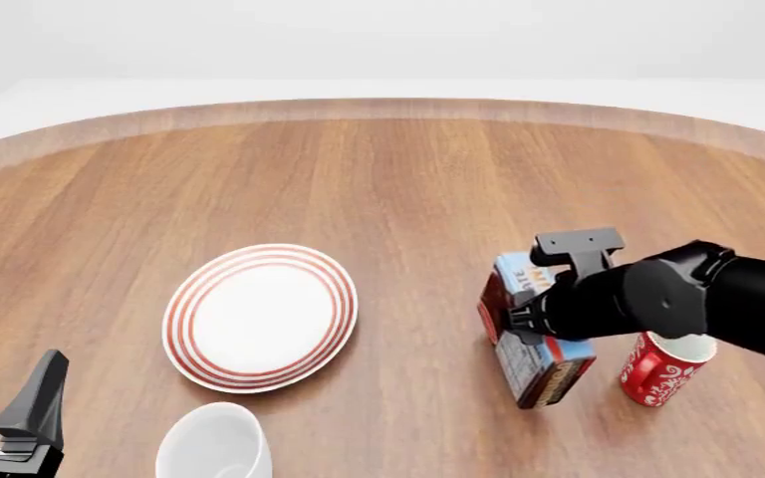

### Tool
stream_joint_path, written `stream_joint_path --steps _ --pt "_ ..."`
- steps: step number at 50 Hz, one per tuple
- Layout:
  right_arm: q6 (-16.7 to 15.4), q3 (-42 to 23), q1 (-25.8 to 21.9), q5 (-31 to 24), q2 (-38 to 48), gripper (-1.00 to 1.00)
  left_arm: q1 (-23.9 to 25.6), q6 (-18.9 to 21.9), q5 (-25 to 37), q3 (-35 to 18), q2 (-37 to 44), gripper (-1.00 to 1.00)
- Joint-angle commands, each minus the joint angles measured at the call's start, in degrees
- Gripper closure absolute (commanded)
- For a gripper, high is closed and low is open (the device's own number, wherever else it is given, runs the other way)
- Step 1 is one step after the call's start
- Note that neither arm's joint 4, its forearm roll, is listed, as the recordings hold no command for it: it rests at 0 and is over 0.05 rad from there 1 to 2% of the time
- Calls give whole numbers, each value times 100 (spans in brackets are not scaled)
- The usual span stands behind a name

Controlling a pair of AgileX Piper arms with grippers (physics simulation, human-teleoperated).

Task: Pick up the white mug and put it on the plate, and put the chocolate pudding to the right of the plate.

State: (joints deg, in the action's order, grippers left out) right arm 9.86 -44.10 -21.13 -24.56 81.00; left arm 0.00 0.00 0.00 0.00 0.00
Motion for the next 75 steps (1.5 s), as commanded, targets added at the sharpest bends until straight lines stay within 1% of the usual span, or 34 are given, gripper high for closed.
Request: stream_joint_path --steps 1,3,4,6,9,10,11,12,18,19,20,21,23,24,25,26,28,29,33,37,38,40,41,43,46,49,50,52,53,57,66,69,71,75 --pt "339 -242 -241 -139 -88 100 0 0 0 0 0 -100" --pt "355 -299 -282 -155 -83 100 0 0 0 0 0 -100" --pt "452 -336 -344 -168 -73 100 0 0 0 0 0 -100" --pt "403 -377 -361 -181 -75 100 0 0 0 0 0 -100" --pt "557 -495 -477 -201 -33 100 0 0 0 0 0 -100" --pt "683 -493 -532 -189 -18 100 0 0 0 0 0 -100" --pt "632 -513 -513 -197 -12 100 0 0 0 0 0 -100" --pt "720 -531 -578 -197 2 100 0 0 0 0 0 -100" --pt "749 -707 -635 -247 44 100 0 0 0 0 0 -100" --pt "821 -713 -651 -244 44 100 0 0 0 0 0 -100" --pt "743 -756 -630 -256 41 100 0 0 0 0 0 -100" --pt "866 -750 -649 -246 36 100 0 0 0 0 0 -100" --pt "843 -812 -641 -261 45 100 0 0 0 0 0 -100" --pt "945 -808 -641 -246 33 100 0 0 0 0 0 -100" --pt "769 -881 -612 -265 31 100 0 0 0 0 0 -100" --pt "927 -871 -629 -251 38 100 0 0 0 0 0 -100" --pt "856 -936 -626 -267 59 100 0 0 0 0 0 -100" --pt "920 -939 -644 -265 68 100 0 0 0 0 0 -100" --pt "845 -1043 -637 -276 126 100 0 0 0 0 0 -100" --pt "884 -1103 -610 -277 180 100 0 0 0 0 0 -100" --pt "799 -1150 -605 -288 203 100 0 0 0 0 0 -100" --pt "854 -1174 -594 -291 237 100 0 0 0 0 0 -100" --pt "750 -1232 -613 -304 265 100 0 0 0 0 0 -100" --pt "816 -1258 -614 -304 308 100 0 0 0 0 0 -100" --pt "724 -1356 -624 -324 392 100 0 0 0 0 0 -100" --pt "716 -1437 -607 -342 469 100 0 0 0 0 0 -100" --pt "802 -1457 -605 -347 535 100 0 0 0 0 0 -100" --pt "747 -1497 -598 -357 573 100 0 0 0 0 0 -100" --pt "843 -1524 -646 -365 621 100 0 0 0 0 0 -100" --pt "872 -1614 -635 -360 776 100 0 0 0 0 0 -100" --pt "775 -1703 -582 -283 990 100 0 0 0 0 0 -100" --pt "842 -1735 -619 -237 1092 100 0 0 0 0 0 -100" --pt "745 -1769 -601 -211 1137 100 0 0 0 0 0 -100" --pt "783 -1808 -585 -156 1268 100 0 0 0 0 0 -100"
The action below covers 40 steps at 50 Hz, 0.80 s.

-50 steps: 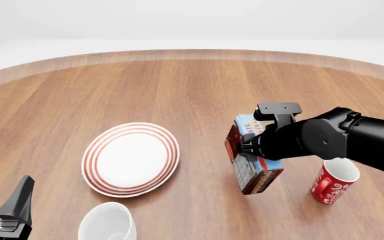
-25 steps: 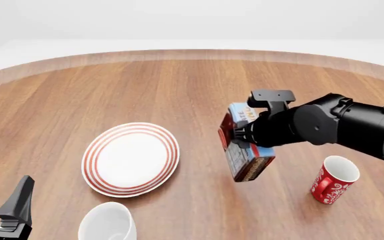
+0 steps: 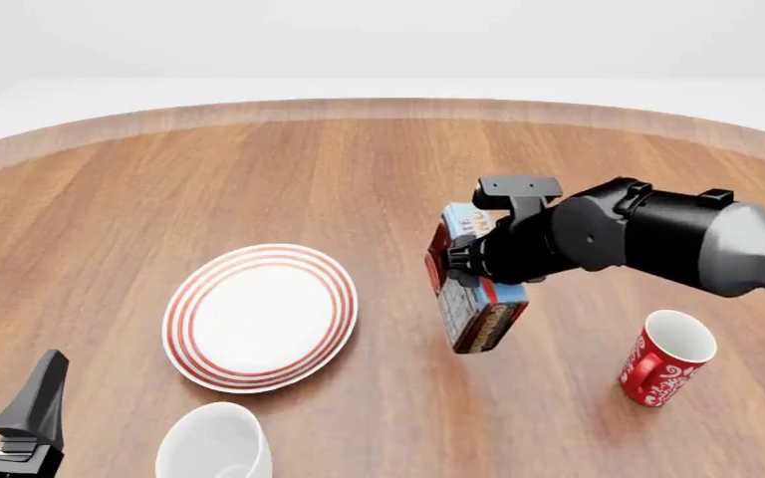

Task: Pick up the white mug and put it on the plate, and put the chocolate pudding to the right of the plate.

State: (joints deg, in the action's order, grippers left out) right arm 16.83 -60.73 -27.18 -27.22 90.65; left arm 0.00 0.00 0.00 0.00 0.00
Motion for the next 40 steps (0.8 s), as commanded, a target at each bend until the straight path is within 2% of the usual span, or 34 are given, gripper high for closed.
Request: stream_joint_path --steps 1,9,19,21,25,32,40 --pt "31 -179 7 110 326 100 0 0 0 0 0 -100" --pt "4 -238 122 201 569 100 0 0 0 0 0 -100" --pt "78 -237 -12 319 822 100 0 0 0 0 0 -100" --pt "4 -245 23 343 867 100 0 0 0 0 0 -100" --pt "96 -254 -19 382 951 100 0 0 0 0 0 -100" --pt "31 -312 30 436 1107 100 0 0 0 0 0 -100" --pt "128 -302 -7 516 1264 100 0 0 0 0 0 -100"
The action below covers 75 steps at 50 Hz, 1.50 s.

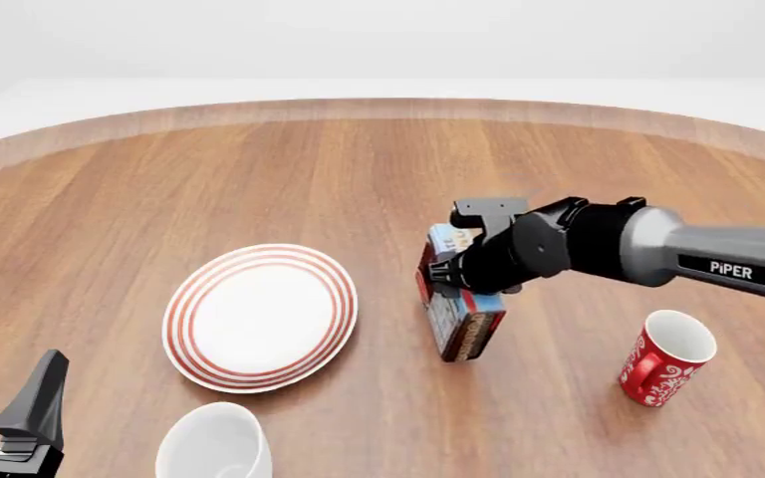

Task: Pick up the white mug and put it on the plate, and put the chocolate pudding to the right of the plate.

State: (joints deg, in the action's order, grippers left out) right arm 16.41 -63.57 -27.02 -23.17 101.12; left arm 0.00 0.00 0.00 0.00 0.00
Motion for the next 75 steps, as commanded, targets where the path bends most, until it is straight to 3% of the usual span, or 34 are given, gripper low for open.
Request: stream_joint_path --steps 1,25,26,29,50,75 --pt "167 -30 -16 106 224 100 0 0 0 0 0 -100" --pt "70 0 41 122 331 100 0 0 0 0 0 -100" --pt "72 1 31 121 322 -100 0 0 0 0 0 -100" --pt "129 -10 -52 121 283 -100 0 0 0 0 0 -100" --pt "-277 -288 -100 -123 -91 -100 0 0 0 0 0 -100" --pt "-502 -114 -88 -159 -555 -100 0 0 0 0 0 -100"
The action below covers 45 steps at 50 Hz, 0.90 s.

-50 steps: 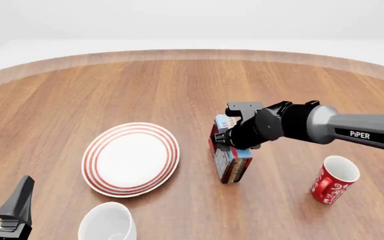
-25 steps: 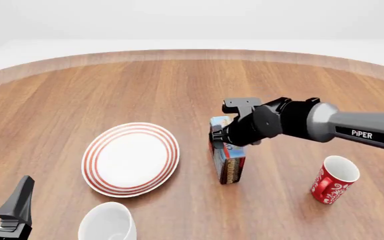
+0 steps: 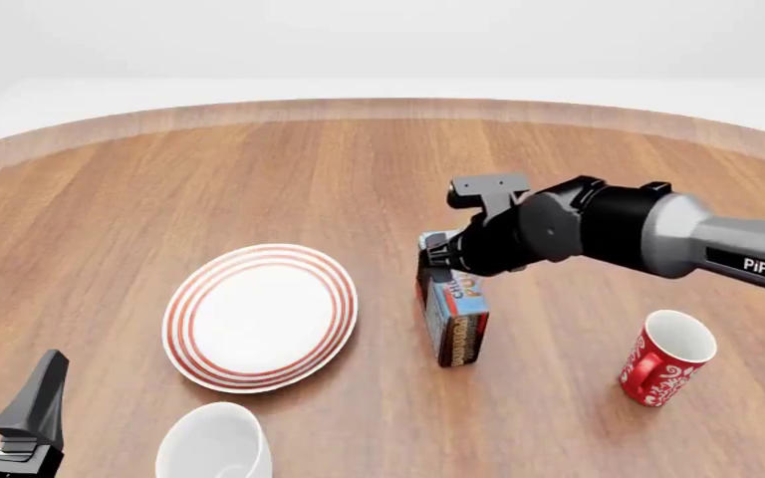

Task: Pick up the white mug and put it on the plate, and put the chocolate pudding to the right of the plate.

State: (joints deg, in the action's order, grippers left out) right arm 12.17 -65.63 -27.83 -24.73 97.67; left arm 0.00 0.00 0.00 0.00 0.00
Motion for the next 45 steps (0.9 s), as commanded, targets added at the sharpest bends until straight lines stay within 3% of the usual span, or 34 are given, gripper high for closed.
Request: stream_joint_path --steps 1,32,45 --pt "-77 116 -2 -1 -244 -100 0 0 0 0 0 -100" --pt "-425 872 -16 258 -1158 -100 0 0 0 0 0 -100" --pt "-379 1245 -92 439 -1481 -100 0 0 0 0 0 -100"
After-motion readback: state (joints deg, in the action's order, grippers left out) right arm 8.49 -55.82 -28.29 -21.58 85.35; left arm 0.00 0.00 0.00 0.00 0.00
